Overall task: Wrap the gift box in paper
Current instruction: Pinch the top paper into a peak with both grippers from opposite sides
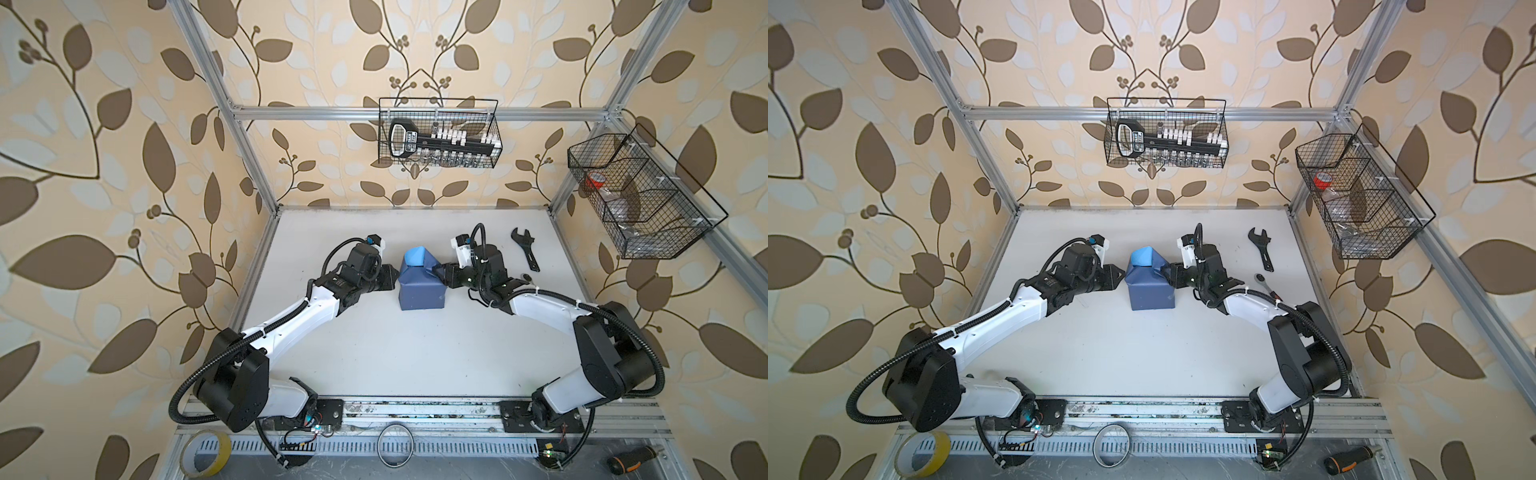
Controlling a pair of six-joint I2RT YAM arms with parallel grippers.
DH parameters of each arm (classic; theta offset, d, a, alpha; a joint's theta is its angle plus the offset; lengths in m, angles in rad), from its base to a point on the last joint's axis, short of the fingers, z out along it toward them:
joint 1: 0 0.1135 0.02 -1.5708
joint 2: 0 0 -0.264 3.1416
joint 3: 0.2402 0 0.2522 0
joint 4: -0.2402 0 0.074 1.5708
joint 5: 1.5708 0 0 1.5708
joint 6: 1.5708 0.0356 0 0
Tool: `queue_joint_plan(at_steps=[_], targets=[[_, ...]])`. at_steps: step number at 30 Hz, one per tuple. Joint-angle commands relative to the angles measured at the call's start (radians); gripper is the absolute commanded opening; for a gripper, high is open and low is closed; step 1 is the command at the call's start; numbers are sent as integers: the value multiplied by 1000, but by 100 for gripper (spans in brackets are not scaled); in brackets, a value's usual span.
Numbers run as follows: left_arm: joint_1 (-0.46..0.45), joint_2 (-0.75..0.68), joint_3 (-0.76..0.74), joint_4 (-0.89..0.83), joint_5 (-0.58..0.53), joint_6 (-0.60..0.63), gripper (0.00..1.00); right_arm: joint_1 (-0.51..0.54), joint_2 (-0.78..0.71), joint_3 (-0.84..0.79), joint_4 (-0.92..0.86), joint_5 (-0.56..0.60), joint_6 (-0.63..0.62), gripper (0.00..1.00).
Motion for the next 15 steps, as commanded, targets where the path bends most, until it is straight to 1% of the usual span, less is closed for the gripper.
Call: queue_joint_plan(at_steps=[1, 7, 15], targets=[[14, 0, 8, 14, -31, 23, 23, 13, 11, -37, -79, 0, -15, 49], [11, 35, 11, 33, 9, 23, 20, 14, 14, -36, -77, 1, -13, 49], [2, 38, 16, 72, 52, 15, 20, 14, 16, -34, -74, 0, -12, 49]])
